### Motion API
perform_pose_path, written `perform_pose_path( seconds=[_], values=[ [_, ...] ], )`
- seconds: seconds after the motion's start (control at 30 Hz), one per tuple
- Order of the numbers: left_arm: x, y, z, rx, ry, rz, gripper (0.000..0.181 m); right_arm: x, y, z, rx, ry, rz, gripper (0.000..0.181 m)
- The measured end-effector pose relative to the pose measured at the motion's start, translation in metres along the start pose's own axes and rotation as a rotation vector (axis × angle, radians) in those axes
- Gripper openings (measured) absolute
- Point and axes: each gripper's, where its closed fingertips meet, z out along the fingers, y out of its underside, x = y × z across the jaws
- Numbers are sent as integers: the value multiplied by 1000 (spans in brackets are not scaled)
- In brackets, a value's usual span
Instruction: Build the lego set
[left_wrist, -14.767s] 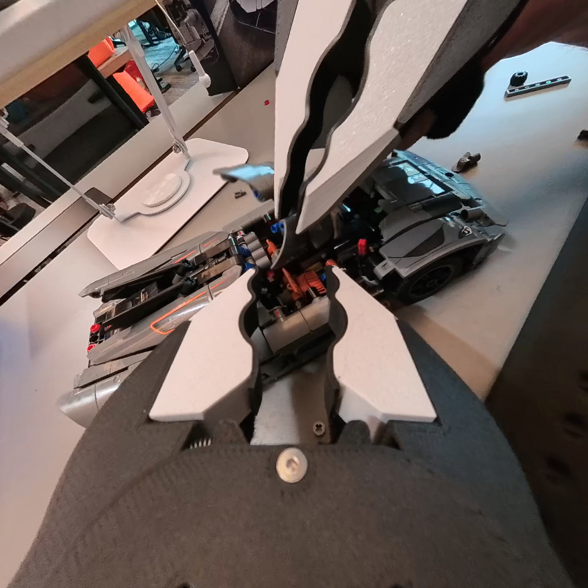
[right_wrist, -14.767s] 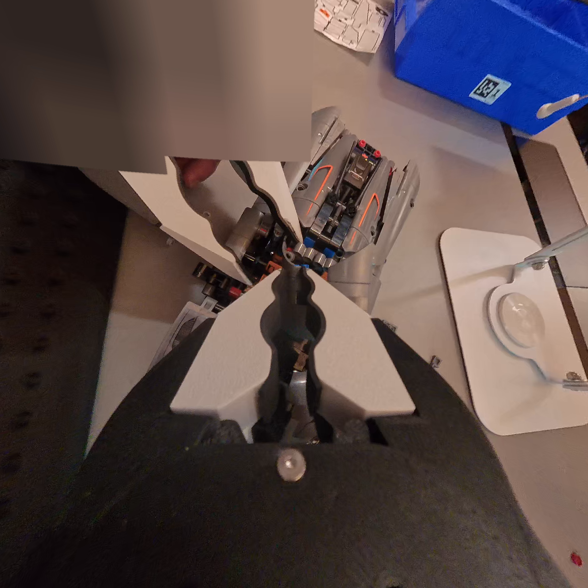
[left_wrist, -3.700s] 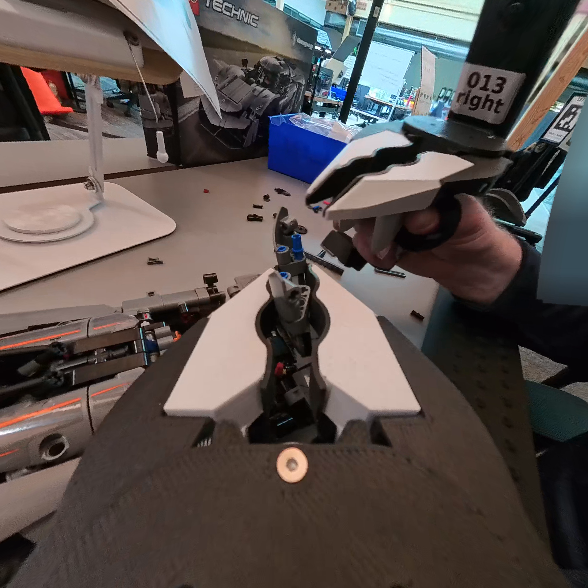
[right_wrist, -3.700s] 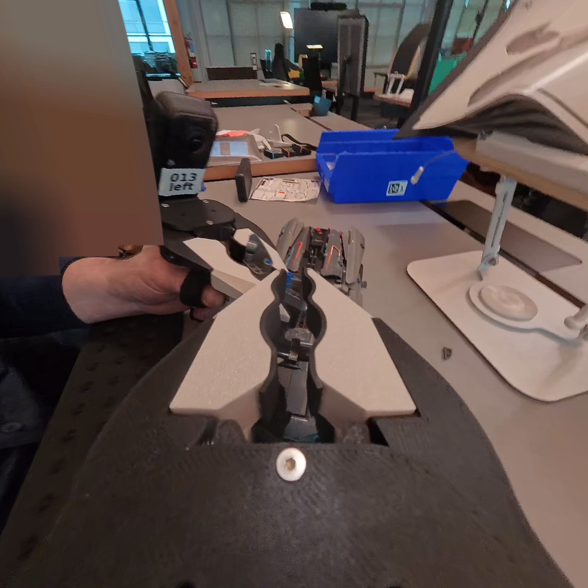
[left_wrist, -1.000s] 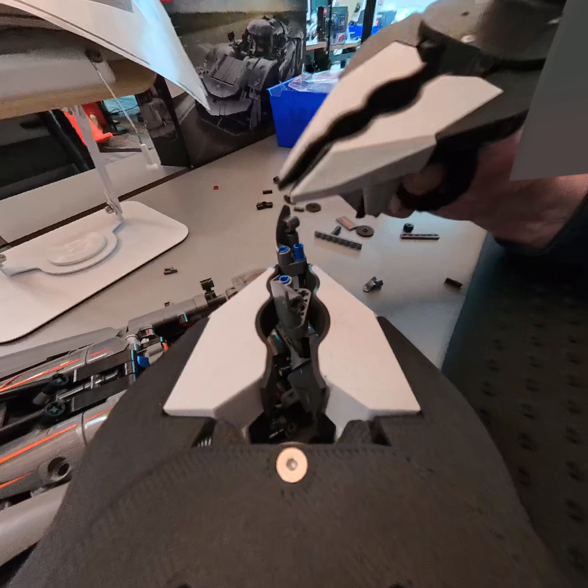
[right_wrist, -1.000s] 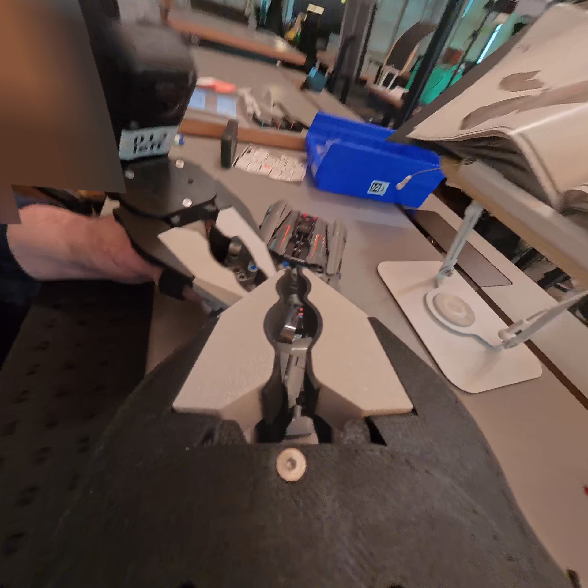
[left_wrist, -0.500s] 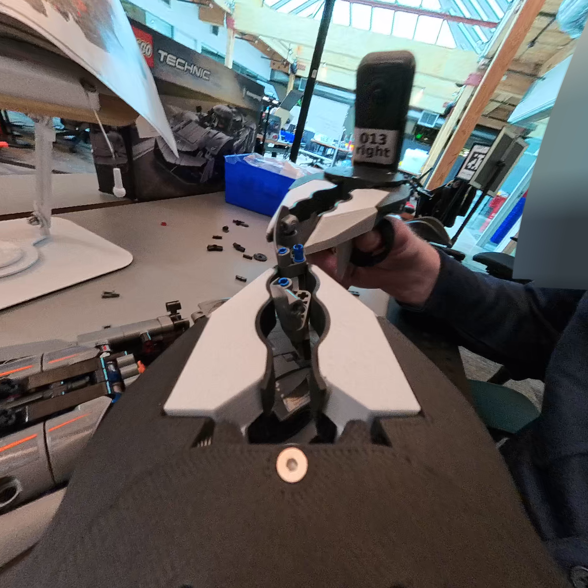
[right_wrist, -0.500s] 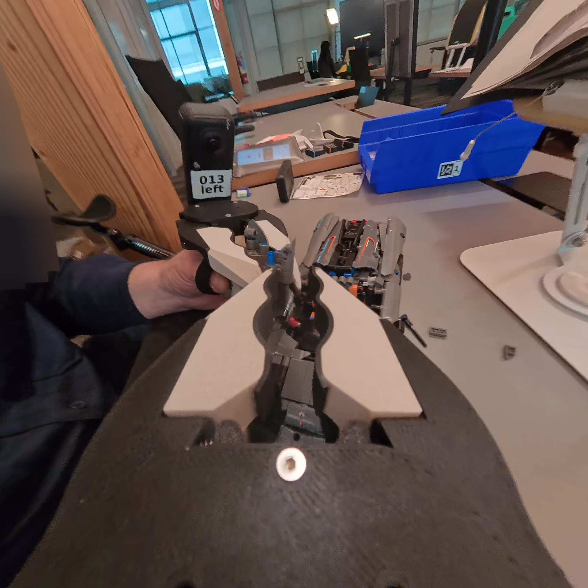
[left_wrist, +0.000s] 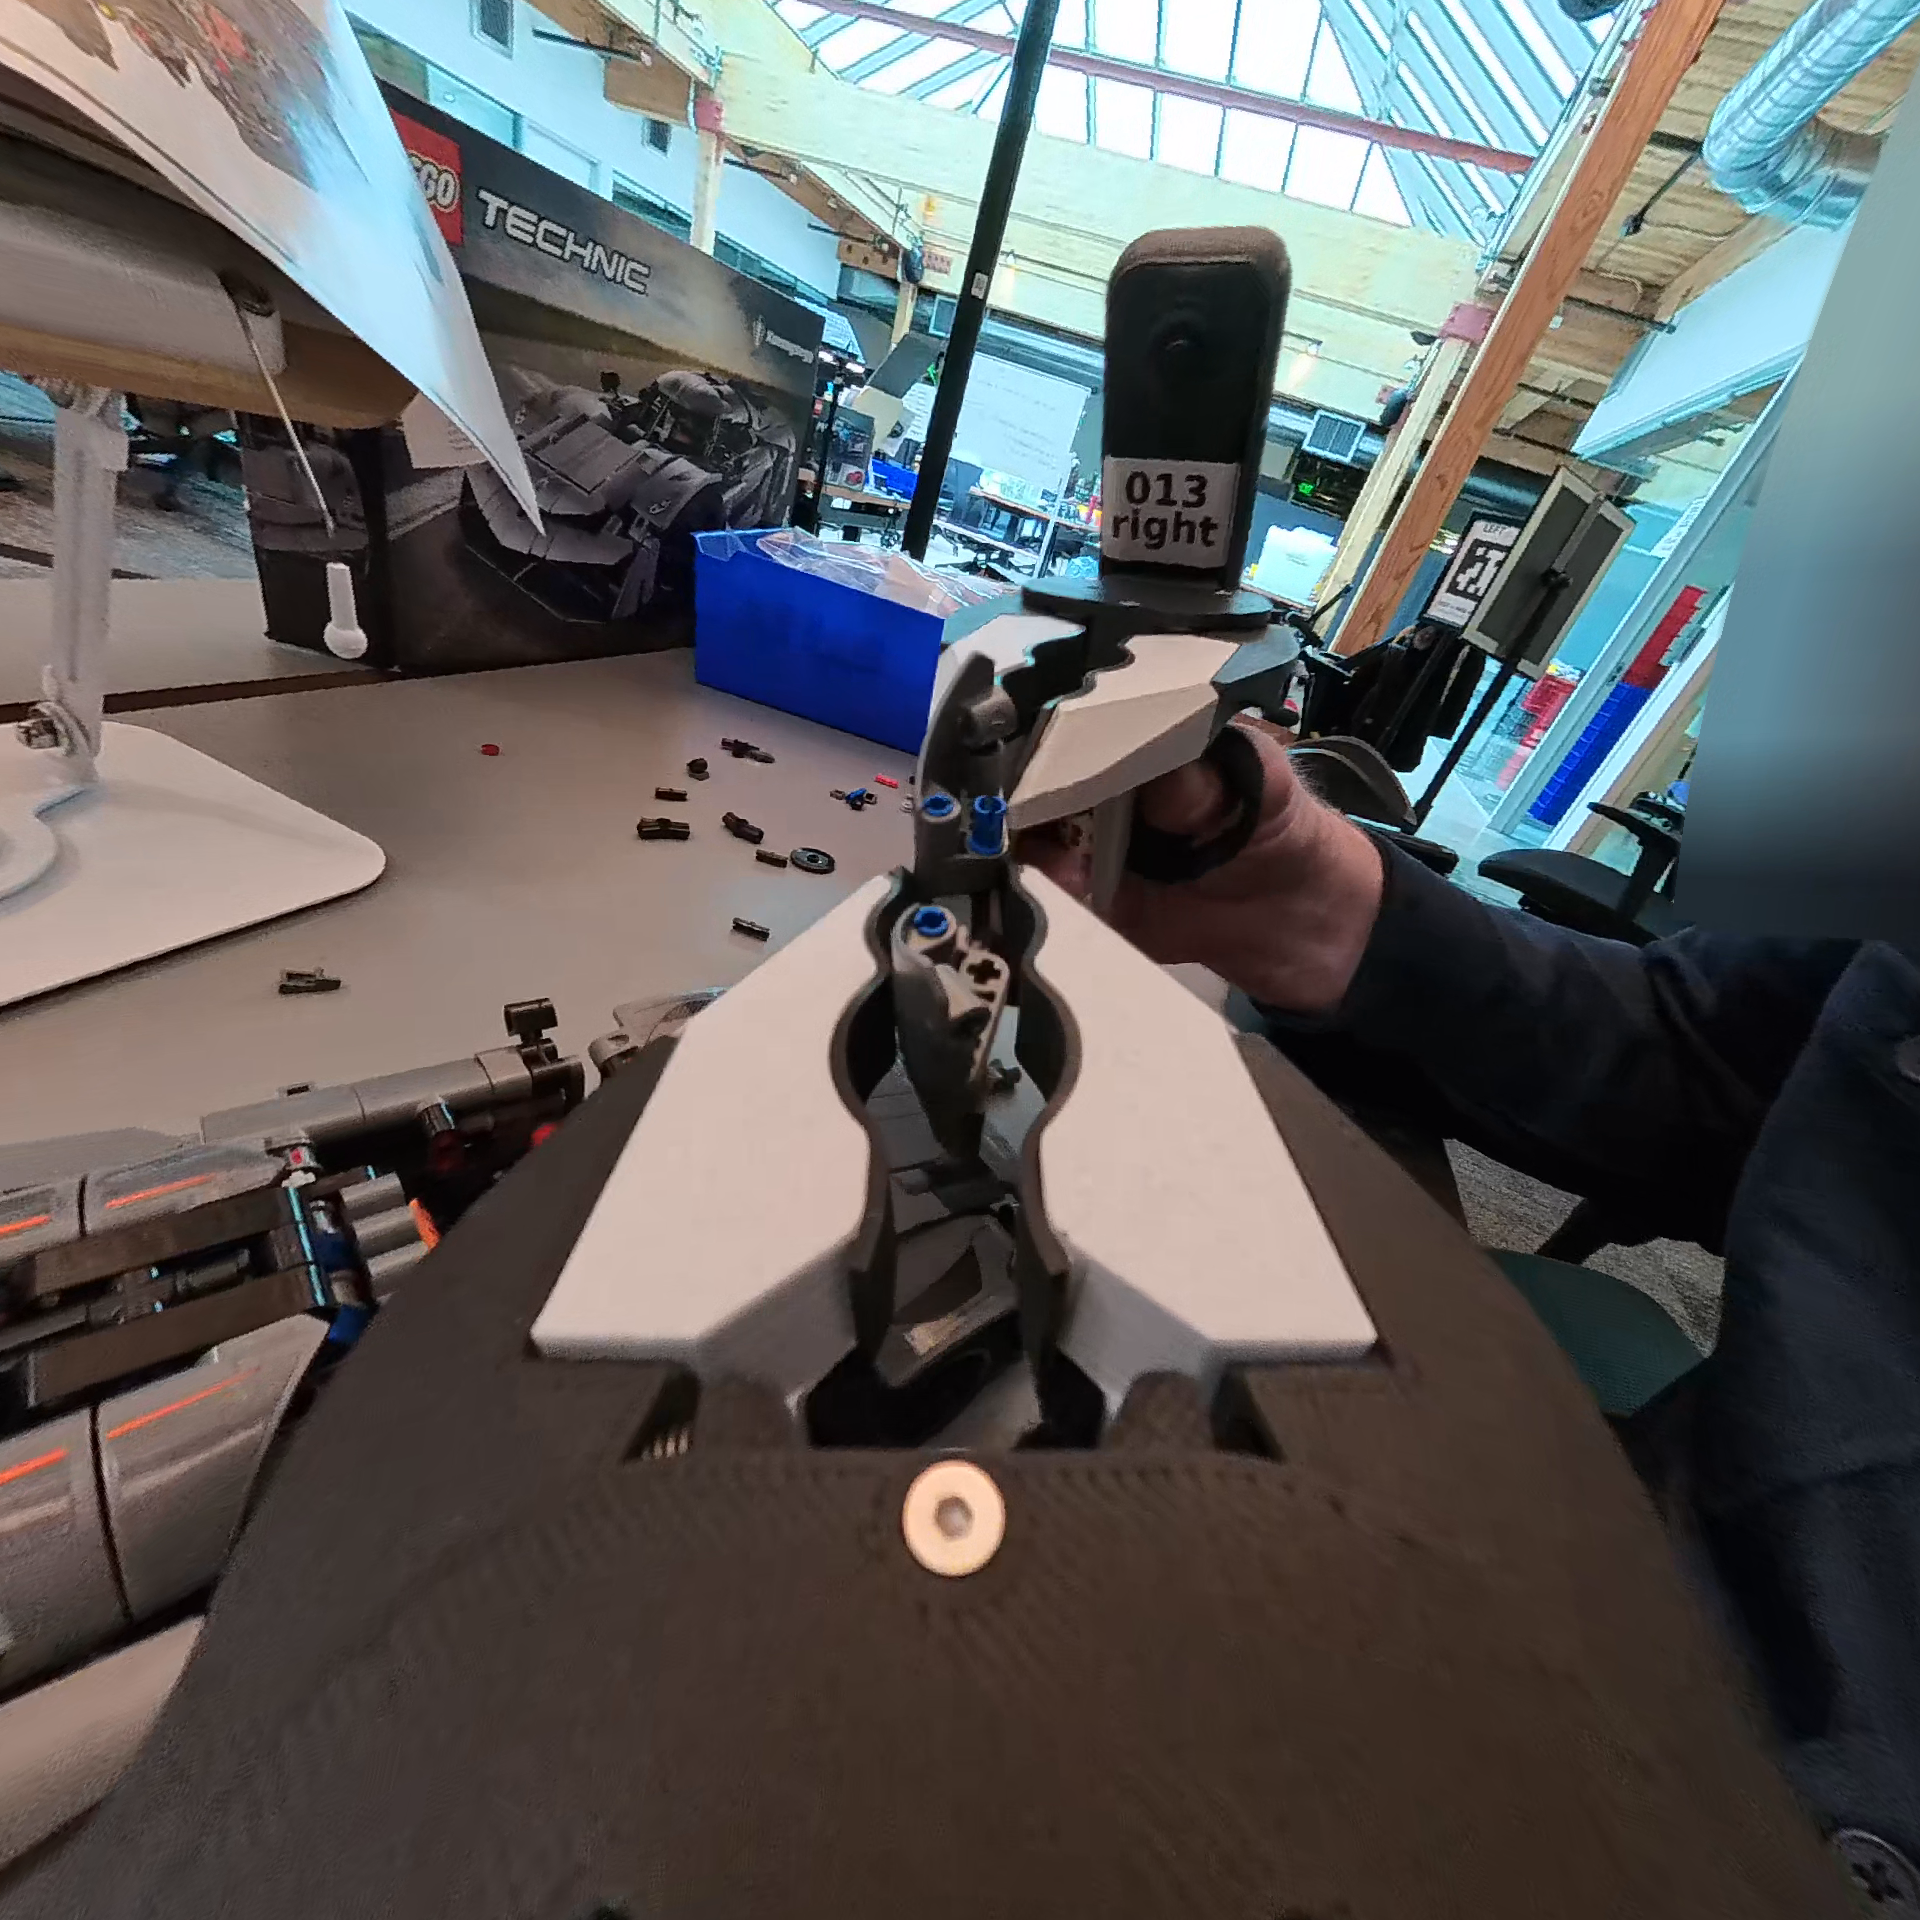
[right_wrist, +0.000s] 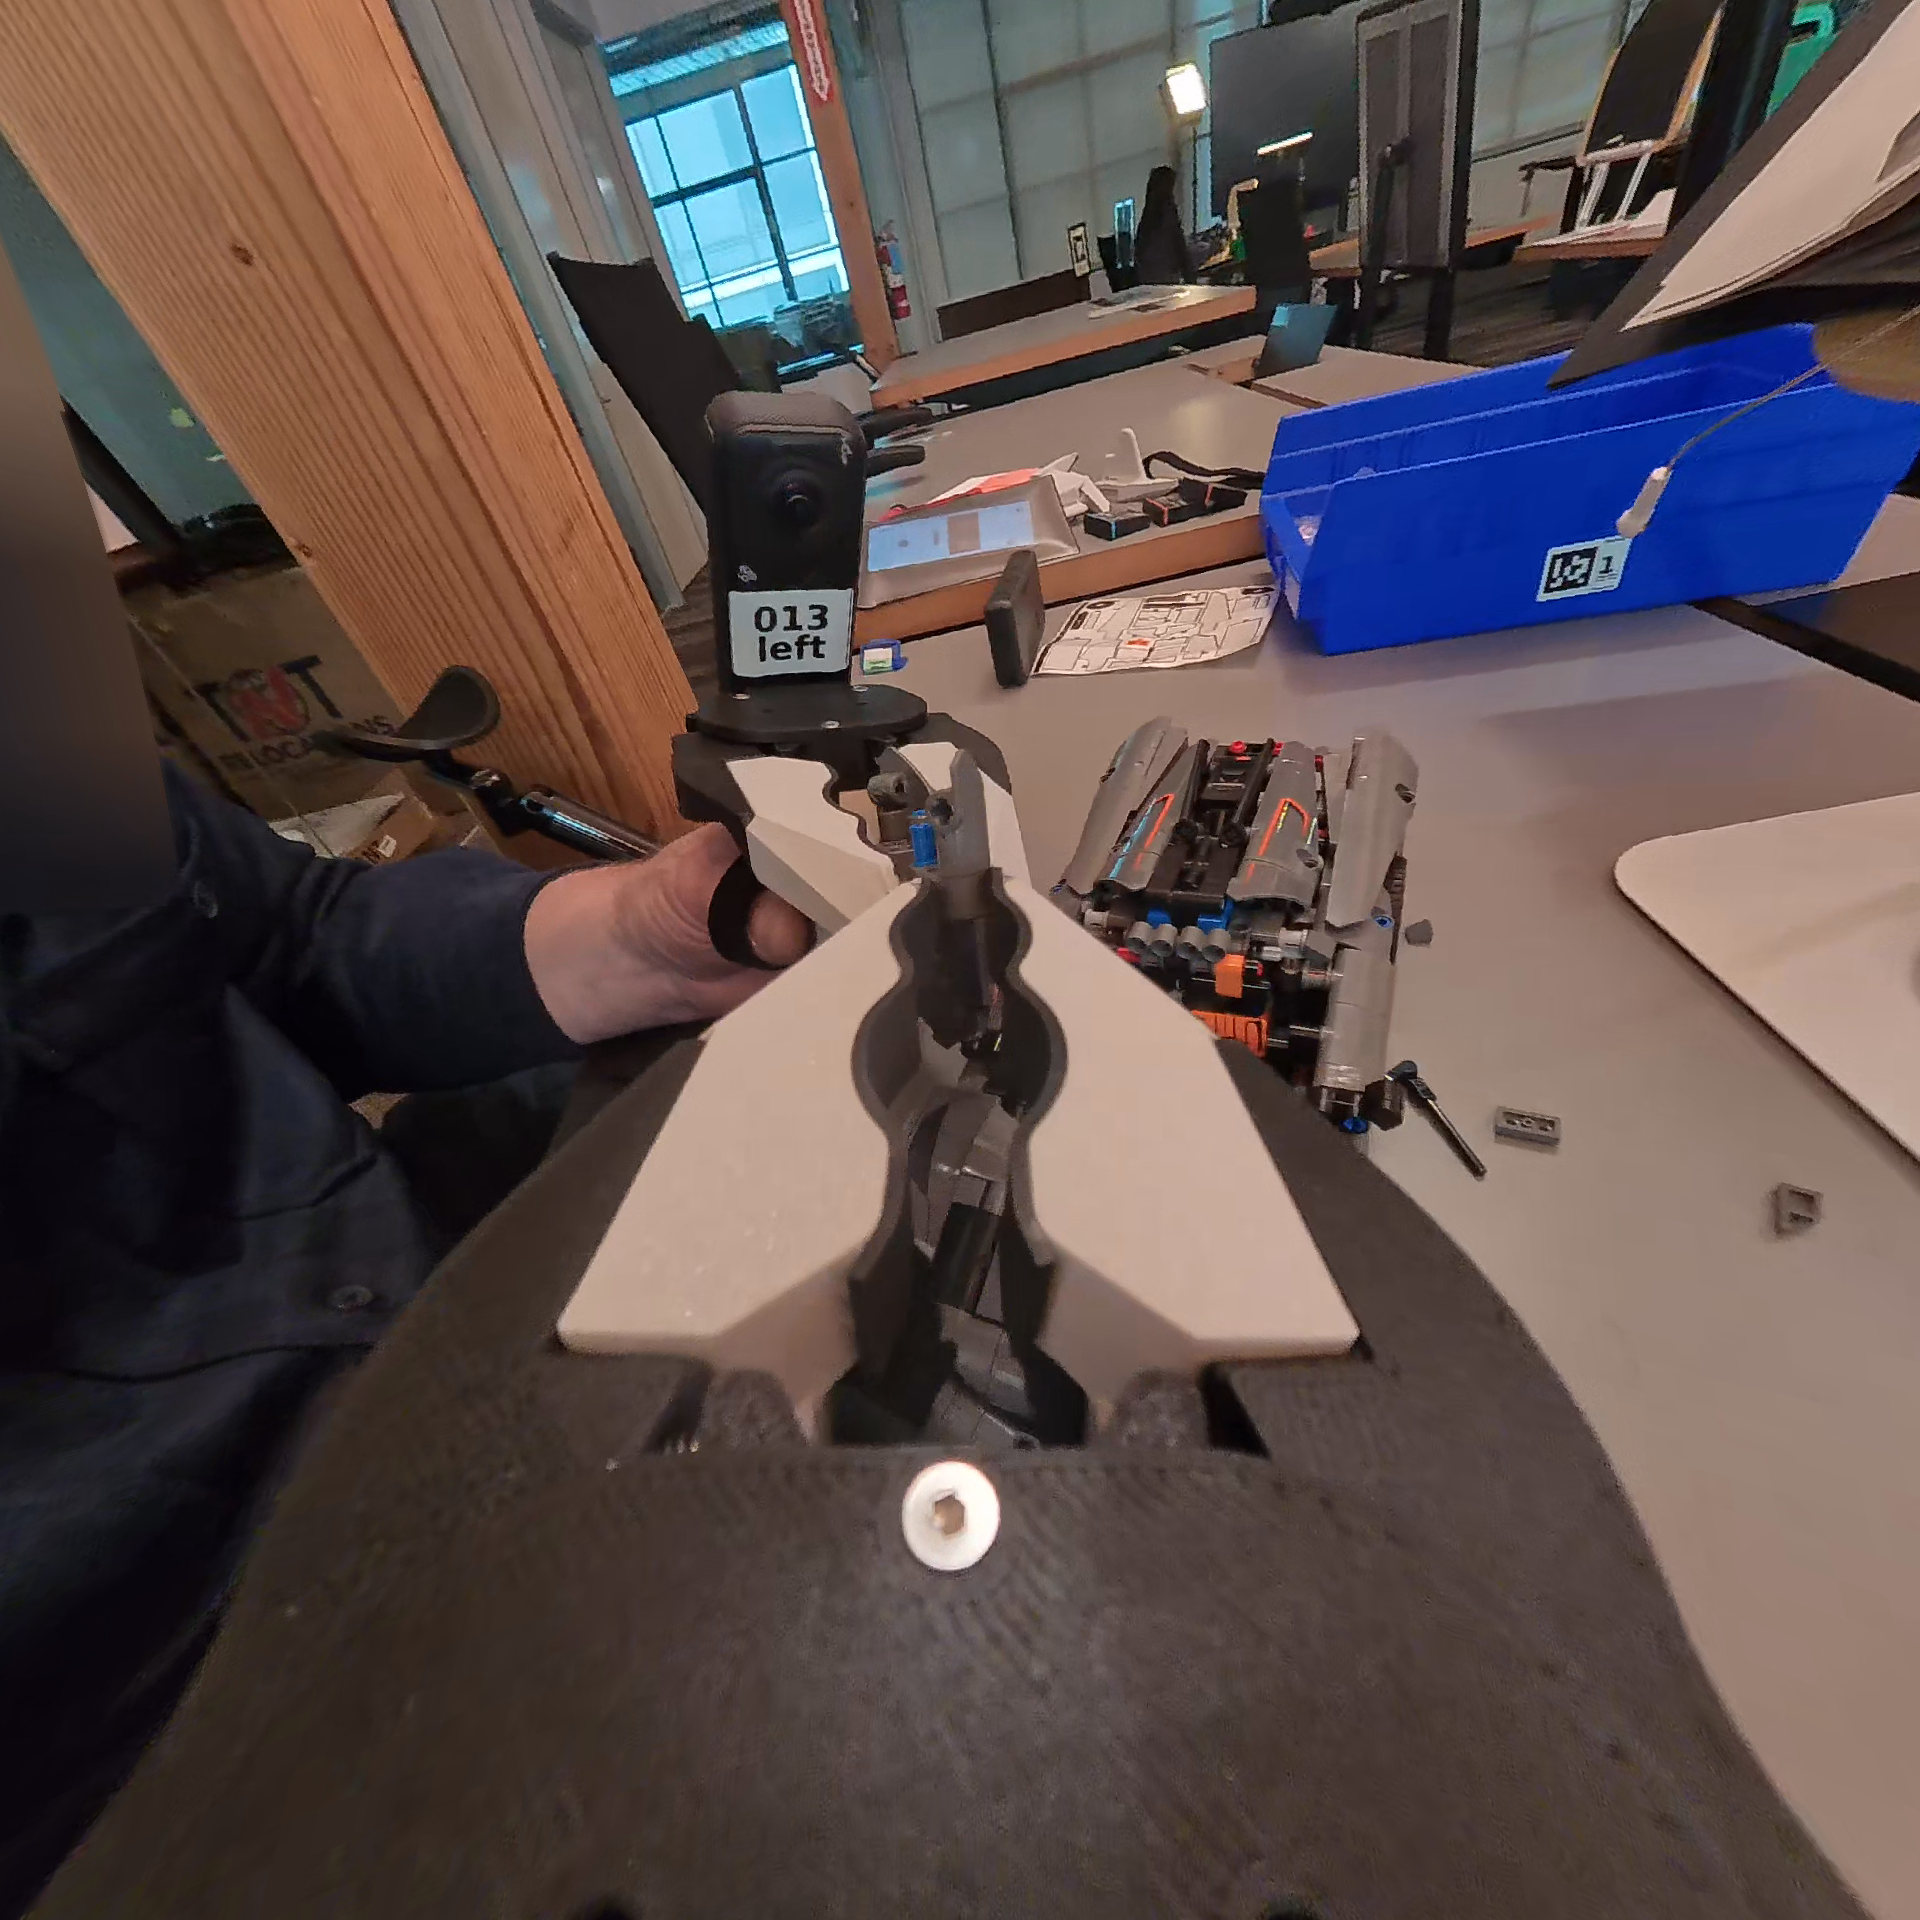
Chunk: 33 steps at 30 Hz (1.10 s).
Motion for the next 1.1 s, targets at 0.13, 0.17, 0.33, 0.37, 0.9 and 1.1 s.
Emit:
perform_pose_path(
  seconds=[0.13, 0.17, 0.33, 0.37, 0.9, 1.1],
  values=[
    [-4, -2, -2, 12, -25, 0, 18, 3, -2, -2, 5, 28, -19, 6],
    [-6, -3, -4, 20, -37, -2, 19, 5, -3, -3, 12, 41, -22, 6],
    [-11, -8, -10, 50, -59, 0, 17, 8, -7, -9, 35, 54, -9, 6],
    [-10, -8, -10, 47, -55, 4, 16, 8, -8, -9, 41, 48, -4, 6],
    [-6, -18, -16, 116, 30, -91, 16, 4, 1, 0, -7, 45, -13, 8],
    [-35, -27, -44, 135, -217, 2, 31, 28, 2, -3, -90, 258, -176, 8]
  ],
)
